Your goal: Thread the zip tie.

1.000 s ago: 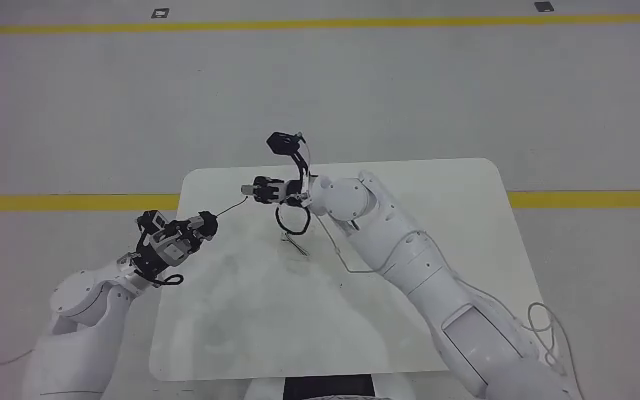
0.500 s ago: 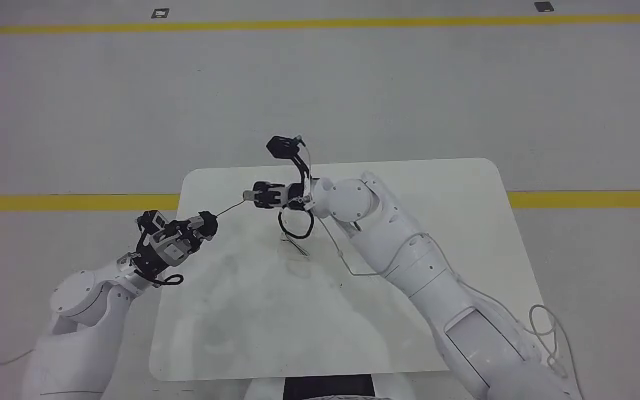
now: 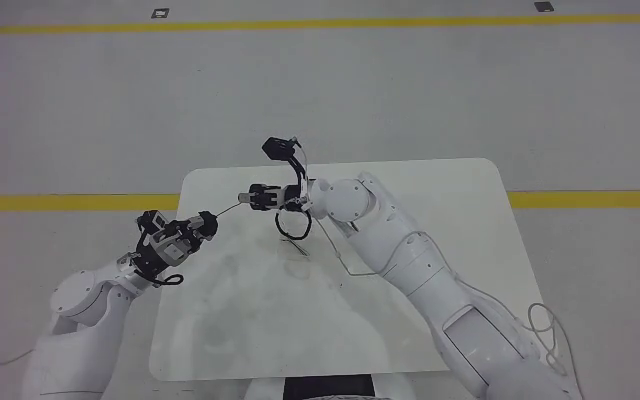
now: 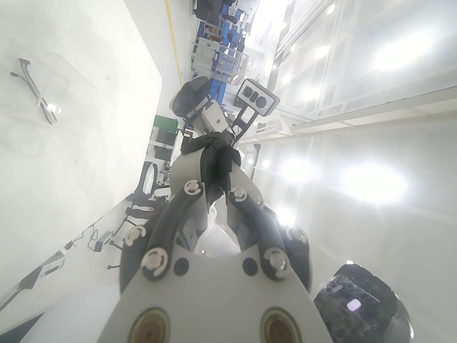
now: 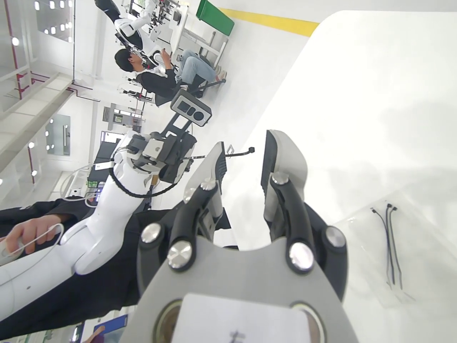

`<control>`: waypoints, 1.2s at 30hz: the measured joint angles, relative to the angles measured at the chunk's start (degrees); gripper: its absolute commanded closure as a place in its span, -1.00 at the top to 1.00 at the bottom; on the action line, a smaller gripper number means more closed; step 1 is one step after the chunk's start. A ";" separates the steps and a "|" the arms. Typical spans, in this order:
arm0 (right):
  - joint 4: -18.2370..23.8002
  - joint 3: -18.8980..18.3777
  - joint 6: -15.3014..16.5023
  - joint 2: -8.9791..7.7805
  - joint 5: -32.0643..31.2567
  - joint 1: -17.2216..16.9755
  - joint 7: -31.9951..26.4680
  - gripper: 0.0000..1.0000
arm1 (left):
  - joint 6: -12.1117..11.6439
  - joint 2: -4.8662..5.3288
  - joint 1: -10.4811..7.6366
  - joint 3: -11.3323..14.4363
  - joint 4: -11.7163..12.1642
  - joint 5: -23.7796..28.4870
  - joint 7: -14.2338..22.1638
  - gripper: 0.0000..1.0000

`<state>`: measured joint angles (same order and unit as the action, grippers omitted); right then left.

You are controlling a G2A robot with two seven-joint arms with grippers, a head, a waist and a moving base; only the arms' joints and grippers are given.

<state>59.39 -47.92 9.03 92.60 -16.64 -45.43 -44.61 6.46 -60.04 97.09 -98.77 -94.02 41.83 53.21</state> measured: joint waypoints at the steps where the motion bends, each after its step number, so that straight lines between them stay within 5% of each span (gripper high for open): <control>1: -0.17 0.09 0.04 0.04 0.10 0.12 0.03 -0.60 | 0.00 0.00 0.00 0.00 0.00 0.00 0.00 -1.00; 5: -0.92 0.44 0.12 0.22 0.40 0.63 0.10 -0.80 | 0.00 0.00 0.00 0.00 0.00 0.00 0.00 -1.00; 6: -1.07 0.51 0.12 0.25 0.44 0.73 0.10 -1.00 | 0.00 0.00 0.00 0.00 0.00 0.00 0.00 -1.00; 18: -2.06 0.57 0.34 0.41 1.42 1.09 0.86 -1.00 | 0.00 0.00 0.00 0.00 0.00 0.00 0.00 -1.00; 19: -2.05 0.48 0.31 0.41 1.66 1.00 0.94 -1.00 | 0.00 0.00 0.00 0.00 0.00 0.00 0.00 -0.68; 20: -2.03 0.36 0.30 0.40 2.02 0.87 1.02 -1.00 | 0.00 0.00 0.00 0.00 0.00 0.00 0.00 -0.04; 21: -2.01 0.27 0.32 0.40 2.32 0.77 1.08 -1.00 | 0.00 0.00 0.00 0.00 0.00 0.00 0.00 0.86; 22: -1.98 0.16 0.34 0.39 2.62 0.66 1.14 -1.00 | 0.00 0.00 0.00 0.00 0.00 0.00 0.00 1.00; 36: -0.08 -0.60 -2.51 0.47 5.31 -1.32 4.56 -1.00 | -3.43 -0.33 -0.49 1.87 0.00 0.90 -3.73 1.00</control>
<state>59.30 -48.52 6.52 93.07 -11.33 -46.75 -40.05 3.04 -60.37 96.60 -96.90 -94.02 42.73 49.49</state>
